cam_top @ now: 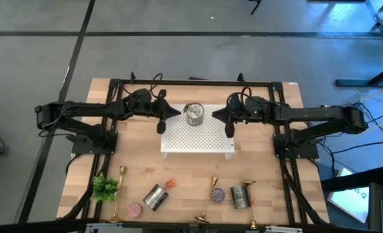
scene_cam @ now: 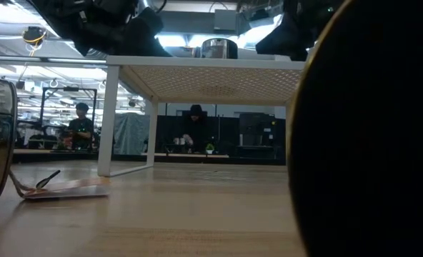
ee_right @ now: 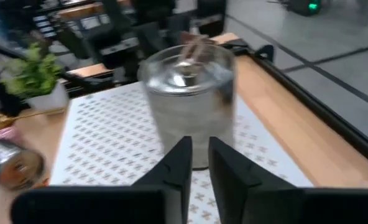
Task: Pick & Place candle stick holders
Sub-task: Put the middle big silver scented candle on the shelf
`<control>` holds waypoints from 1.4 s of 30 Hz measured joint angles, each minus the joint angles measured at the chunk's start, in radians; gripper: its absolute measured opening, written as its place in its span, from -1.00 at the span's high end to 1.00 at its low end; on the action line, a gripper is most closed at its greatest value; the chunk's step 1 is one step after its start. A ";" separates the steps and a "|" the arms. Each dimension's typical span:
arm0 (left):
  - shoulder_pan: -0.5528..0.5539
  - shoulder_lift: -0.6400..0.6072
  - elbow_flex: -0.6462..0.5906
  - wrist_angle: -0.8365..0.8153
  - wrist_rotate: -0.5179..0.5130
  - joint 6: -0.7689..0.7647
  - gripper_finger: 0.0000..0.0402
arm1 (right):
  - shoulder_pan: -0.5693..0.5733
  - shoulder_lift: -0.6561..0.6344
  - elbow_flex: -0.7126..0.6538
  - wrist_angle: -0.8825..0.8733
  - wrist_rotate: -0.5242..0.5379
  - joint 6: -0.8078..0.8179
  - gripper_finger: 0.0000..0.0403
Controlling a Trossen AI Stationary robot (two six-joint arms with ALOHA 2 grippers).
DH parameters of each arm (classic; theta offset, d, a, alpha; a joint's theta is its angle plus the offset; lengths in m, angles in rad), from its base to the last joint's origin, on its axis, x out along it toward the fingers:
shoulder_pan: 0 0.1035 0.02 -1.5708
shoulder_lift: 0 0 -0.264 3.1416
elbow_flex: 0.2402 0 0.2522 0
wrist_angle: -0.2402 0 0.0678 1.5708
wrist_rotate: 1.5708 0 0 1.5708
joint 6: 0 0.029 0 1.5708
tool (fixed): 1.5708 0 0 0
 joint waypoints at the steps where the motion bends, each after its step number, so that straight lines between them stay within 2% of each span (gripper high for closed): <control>1: 0.000 0.000 0.000 0.007 0.000 -0.002 0.99 | 0.000 0.000 0.000 -0.001 0.018 0.007 0.79; 9: 0.000 0.001 0.000 0.039 0.017 -0.003 0.99 | 0.000 0.046 0.000 0.028 0.031 0.039 0.83; 16: 0.000 0.029 0.000 0.074 0.018 0.003 0.99 | 0.000 0.089 0.000 0.105 -0.094 0.041 0.83; 22: 0.000 0.086 0.002 0.145 0.017 -0.007 0.99 | 0.000 0.094 0.000 0.106 -0.099 0.057 0.83; 28: 0.000 0.131 0.025 0.140 0.018 -0.013 0.99 | 0.000 0.094 0.000 0.111 -0.101 0.057 0.83; 42: -0.001 0.137 0.029 0.140 0.075 -0.034 0.99 | 0.002 0.153 0.002 0.189 -0.119 0.067 0.83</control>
